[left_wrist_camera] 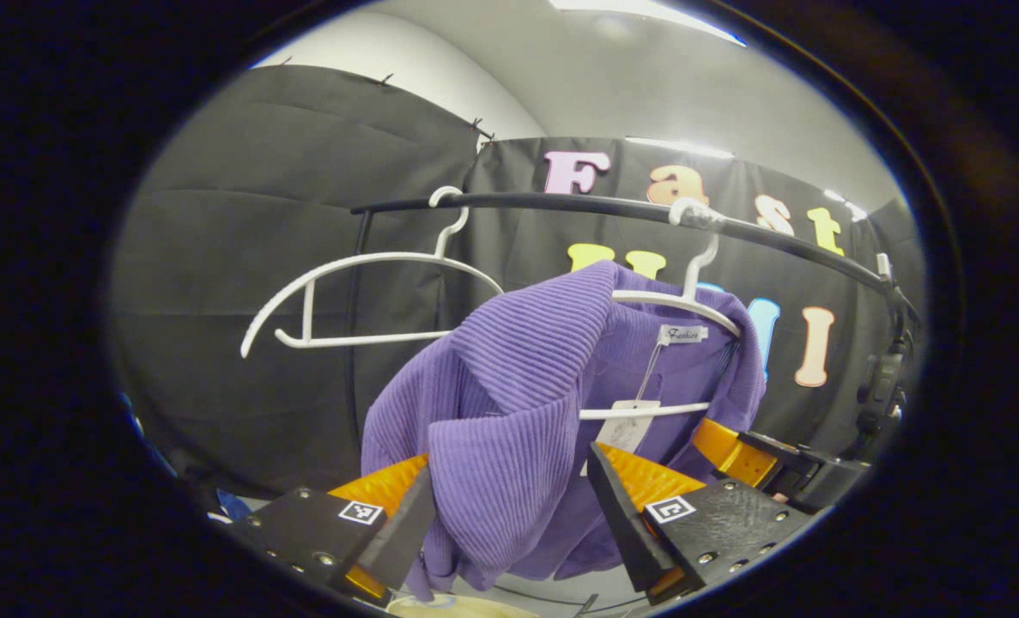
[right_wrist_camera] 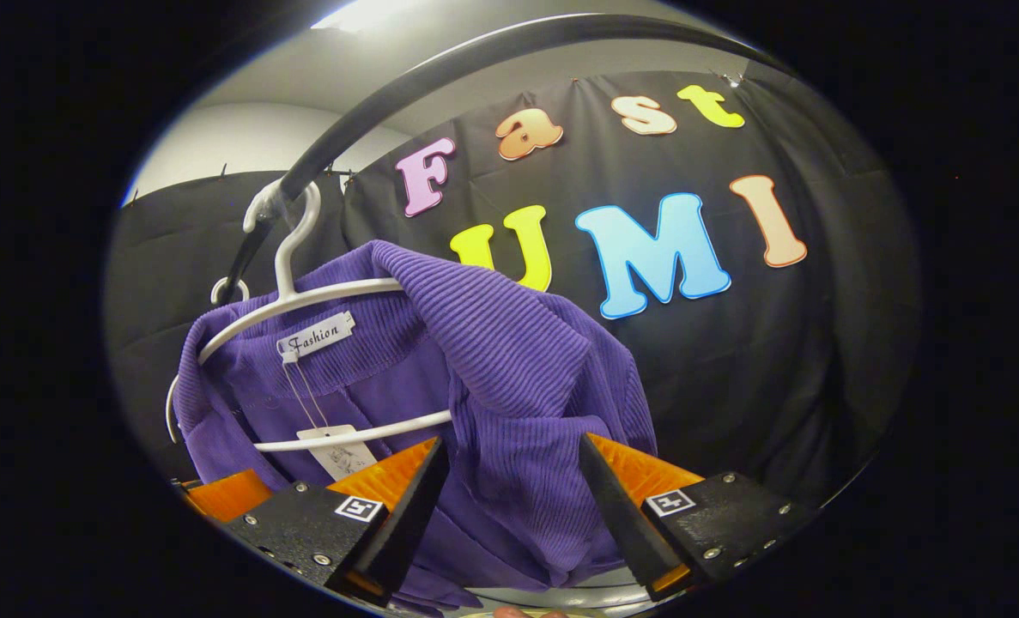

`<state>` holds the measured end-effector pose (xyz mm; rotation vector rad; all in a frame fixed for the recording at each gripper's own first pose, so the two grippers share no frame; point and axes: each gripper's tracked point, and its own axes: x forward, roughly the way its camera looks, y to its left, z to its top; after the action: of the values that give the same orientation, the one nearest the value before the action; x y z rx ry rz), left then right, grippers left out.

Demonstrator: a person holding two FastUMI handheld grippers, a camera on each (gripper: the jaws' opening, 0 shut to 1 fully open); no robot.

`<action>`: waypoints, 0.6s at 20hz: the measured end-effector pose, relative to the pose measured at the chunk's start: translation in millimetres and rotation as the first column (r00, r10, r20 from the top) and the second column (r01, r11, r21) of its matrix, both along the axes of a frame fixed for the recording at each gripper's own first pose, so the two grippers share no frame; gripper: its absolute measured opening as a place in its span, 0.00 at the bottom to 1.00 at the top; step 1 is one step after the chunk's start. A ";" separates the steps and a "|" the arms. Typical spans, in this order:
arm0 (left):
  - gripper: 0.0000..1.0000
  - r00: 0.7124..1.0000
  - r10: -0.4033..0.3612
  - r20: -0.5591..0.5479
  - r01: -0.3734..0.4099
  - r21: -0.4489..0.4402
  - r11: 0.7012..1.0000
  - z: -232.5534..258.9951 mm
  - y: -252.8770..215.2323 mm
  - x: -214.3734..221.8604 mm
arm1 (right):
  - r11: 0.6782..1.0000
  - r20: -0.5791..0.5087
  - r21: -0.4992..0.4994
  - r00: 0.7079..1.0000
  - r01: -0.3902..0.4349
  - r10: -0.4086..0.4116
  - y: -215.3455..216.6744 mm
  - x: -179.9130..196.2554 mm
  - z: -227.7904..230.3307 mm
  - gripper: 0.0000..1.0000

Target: Grasp the clothes on the hanger with both hands and then place them into the laundry hamper below.

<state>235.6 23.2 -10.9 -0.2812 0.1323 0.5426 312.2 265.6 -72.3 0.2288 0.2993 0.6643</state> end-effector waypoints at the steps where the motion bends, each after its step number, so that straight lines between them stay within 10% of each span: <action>1: 0.94 1.000 0.000 0.012 0.000 -0.011 1.000 1.0 1.5 2.4 | 1.000 0.014 -0.018 1.000 0.007 -0.007 -0.4 2.3 -1.8 0.91; 9: 0.99 0.999 0.033 -0.021 -0.032 0.021 0.999 -11.4 14.8 9.5 | 0.997 0.092 -0.073 0.995 0.034 -0.027 -2.8 10.9 -5.3 0.94; 12: 0.70 0.999 0.035 0.002 -0.035 0.000 0.999 -11.1 18.6 17.4 | 0.997 0.092 -0.076 0.996 0.023 -0.016 -3.3 14.5 -6.5 0.80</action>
<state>253.0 41.8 -22.0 -0.2848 0.1252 0.5772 326.7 262.4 -78.8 0.1274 0.2338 0.6409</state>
